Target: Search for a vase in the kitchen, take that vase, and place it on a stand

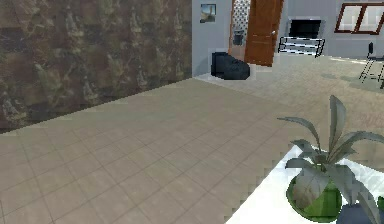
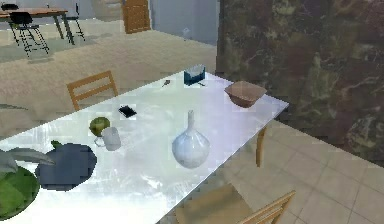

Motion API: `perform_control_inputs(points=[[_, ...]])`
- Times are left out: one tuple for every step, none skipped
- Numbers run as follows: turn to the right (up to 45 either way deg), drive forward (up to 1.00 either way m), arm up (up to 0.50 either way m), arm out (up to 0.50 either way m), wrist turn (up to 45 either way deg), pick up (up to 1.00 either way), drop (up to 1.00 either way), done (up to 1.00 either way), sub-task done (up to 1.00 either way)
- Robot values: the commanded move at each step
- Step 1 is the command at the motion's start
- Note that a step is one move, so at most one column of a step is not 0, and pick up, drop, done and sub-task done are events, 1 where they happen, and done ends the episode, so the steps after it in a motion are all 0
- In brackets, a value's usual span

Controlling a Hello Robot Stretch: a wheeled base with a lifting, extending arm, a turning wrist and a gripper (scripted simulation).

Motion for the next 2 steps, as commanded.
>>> perform_control_inputs(points=[[0.0, 0.00, 0.50, 0.00, 0.0, 0.00, 0.00, 0.00, 0.00], [0.0, 0.00, 0.32, 0.00, 0.0, 0.00, 0.00, 0.00, 0.00]])
